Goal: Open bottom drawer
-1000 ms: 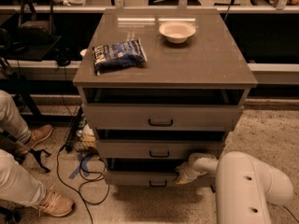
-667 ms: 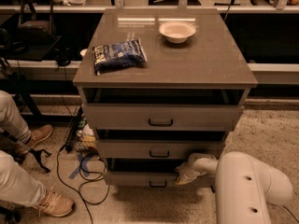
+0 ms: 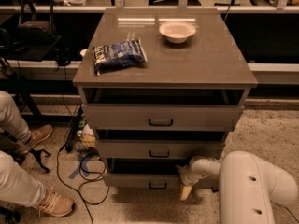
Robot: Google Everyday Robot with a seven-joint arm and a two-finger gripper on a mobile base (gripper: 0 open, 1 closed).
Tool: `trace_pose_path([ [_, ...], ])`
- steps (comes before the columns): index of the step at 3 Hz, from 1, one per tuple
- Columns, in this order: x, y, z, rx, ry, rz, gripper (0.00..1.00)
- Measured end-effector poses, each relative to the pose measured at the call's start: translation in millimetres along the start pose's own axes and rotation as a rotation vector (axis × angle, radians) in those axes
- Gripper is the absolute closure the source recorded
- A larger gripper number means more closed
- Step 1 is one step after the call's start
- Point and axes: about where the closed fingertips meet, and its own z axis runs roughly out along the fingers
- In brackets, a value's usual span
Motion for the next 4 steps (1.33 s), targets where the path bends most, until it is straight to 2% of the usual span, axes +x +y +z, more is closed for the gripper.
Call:
trace_pose_path([
  [1, 0.8, 9.0, -6.1, -0.018, 0.016, -0.004, 0.00],
  [2, 7.4, 23.5, -6.4, -0.066, 0.044, 0.026, 0.16],
  [3, 15.9, 41.0, -9.3, -0.100, 0.069, 0.075, 0.38],
  [4, 16.7, 43.0, -12.4, -0.100, 0.076, 0.086, 0.61],
])
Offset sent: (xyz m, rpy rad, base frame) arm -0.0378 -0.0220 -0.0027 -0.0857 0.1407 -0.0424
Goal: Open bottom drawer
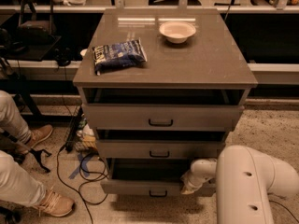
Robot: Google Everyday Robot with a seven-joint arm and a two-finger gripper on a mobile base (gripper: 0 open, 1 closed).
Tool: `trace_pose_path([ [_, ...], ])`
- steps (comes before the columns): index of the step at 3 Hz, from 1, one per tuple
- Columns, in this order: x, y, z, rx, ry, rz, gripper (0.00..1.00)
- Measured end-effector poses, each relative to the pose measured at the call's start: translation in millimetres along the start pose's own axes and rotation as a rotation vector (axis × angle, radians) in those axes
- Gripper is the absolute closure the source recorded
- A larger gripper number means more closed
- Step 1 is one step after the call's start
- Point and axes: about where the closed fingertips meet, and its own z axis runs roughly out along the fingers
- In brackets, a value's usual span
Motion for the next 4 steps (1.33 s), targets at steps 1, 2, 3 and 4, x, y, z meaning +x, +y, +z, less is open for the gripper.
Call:
trace_pose_path([
  [1, -2.4, 14.6, -10.3, 0.015, 0.000, 0.001, 0.84],
  [2, -2.7, 17.0, -10.4, 0.016, 0.000, 0.001, 0.76],
  [3, -3.2, 18.6, -8.8, 0.013, -0.001, 0.001, 0.53],
  [4, -3.7, 21.0, -6.5, 0.008, 0.000, 0.000, 0.21],
])
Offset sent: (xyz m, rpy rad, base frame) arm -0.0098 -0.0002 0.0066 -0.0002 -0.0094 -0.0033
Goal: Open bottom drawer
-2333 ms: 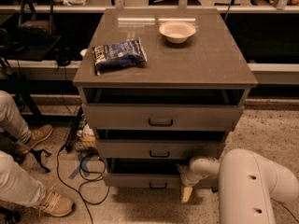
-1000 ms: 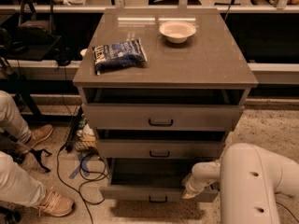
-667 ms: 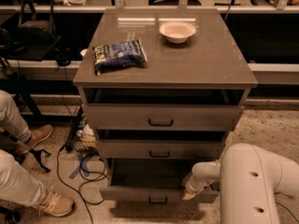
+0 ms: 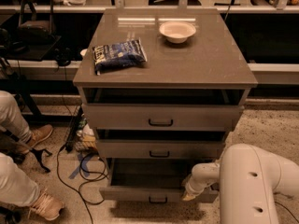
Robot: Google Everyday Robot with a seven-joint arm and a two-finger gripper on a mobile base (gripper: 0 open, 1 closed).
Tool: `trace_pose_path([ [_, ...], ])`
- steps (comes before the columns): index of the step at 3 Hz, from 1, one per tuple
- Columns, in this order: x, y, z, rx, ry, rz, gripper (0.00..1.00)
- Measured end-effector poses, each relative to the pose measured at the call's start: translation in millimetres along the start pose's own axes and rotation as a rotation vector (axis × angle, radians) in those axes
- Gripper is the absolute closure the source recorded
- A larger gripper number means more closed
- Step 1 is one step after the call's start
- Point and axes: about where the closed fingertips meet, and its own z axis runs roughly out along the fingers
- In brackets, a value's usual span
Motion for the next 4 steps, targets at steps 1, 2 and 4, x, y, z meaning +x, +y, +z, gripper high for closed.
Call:
trace_pose_path([
  [1, -0.4, 1.4, 1.5, -0.004, 0.003, -0.002, 0.01],
  [2, -2.9, 22.3, -4.7, -0.039, 0.021, -0.042, 0.00],
  [4, 0.2, 58.0, -13.6, -0.077, 0.032, -0.055, 0.25],
])
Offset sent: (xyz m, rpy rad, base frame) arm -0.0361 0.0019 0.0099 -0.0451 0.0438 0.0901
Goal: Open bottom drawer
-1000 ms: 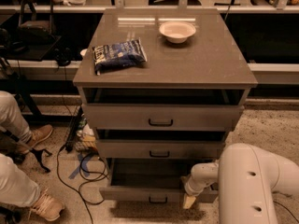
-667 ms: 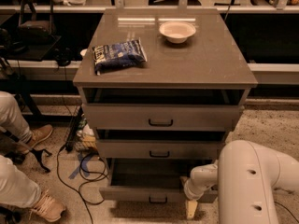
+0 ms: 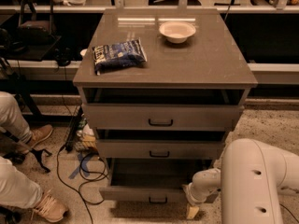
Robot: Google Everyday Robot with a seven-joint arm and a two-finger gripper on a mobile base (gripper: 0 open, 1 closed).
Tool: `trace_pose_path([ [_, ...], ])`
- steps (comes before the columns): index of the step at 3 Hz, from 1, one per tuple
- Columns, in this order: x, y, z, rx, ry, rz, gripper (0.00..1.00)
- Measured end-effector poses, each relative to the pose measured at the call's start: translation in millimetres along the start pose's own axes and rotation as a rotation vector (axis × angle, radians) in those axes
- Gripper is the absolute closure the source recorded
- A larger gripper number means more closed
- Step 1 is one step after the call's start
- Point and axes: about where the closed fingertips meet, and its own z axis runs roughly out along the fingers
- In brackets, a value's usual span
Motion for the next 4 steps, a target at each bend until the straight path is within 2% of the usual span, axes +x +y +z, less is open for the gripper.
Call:
trace_pose_path([
  [2, 9.7, 14.7, -9.5, -0.006, 0.005, 0.030, 0.72],
  [3, 12.9, 18.4, -10.9, -0.004, 0.003, 0.040, 1.00],
  [4, 18.6, 25.7, -13.6, 0.001, 0.000, 0.060, 1.00],
])
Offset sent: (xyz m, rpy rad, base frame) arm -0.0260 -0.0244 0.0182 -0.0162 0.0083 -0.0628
